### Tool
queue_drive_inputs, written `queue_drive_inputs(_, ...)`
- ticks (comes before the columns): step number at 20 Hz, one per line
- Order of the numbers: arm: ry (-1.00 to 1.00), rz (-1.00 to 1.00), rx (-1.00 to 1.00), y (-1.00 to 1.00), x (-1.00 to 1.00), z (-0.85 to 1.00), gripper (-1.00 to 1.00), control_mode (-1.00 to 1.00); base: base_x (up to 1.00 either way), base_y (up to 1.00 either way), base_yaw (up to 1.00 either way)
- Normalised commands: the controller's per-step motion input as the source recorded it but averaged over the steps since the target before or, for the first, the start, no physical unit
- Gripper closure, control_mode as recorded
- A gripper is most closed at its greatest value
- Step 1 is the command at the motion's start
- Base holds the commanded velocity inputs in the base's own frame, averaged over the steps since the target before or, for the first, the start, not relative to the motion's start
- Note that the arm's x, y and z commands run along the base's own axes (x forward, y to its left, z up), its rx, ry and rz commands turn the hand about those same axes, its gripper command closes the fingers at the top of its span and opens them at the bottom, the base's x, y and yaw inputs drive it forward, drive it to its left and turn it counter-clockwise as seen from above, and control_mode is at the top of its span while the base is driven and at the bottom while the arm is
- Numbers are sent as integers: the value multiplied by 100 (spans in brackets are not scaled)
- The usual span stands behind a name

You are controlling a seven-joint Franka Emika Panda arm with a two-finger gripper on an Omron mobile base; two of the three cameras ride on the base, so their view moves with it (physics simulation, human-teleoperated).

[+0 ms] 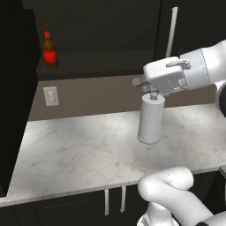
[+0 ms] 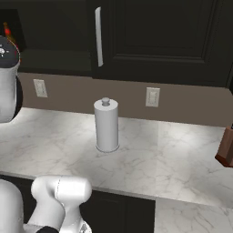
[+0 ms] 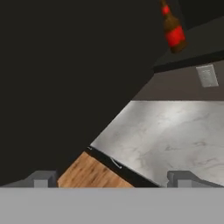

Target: Get the candle and the beer from the cabinet and move them to the dining counter.

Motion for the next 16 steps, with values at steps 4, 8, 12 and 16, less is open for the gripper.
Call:
queue_drive_inputs(4, -11, 0, -4, -59, 0, 3, -100, -100, 0, 0, 0)
queue_drive_inputs(8, -5, -6, -7, -55, 2, 6, -100, -100, 0, 0, 0)
queue_drive_inputs(12, 0, -22, -15, -48, 8, 8, -100, -100, 0, 0, 0)
queue_drive_inputs(16, 0, -28, -17, -49, 9, 6, -100, -100, 0, 0, 0)
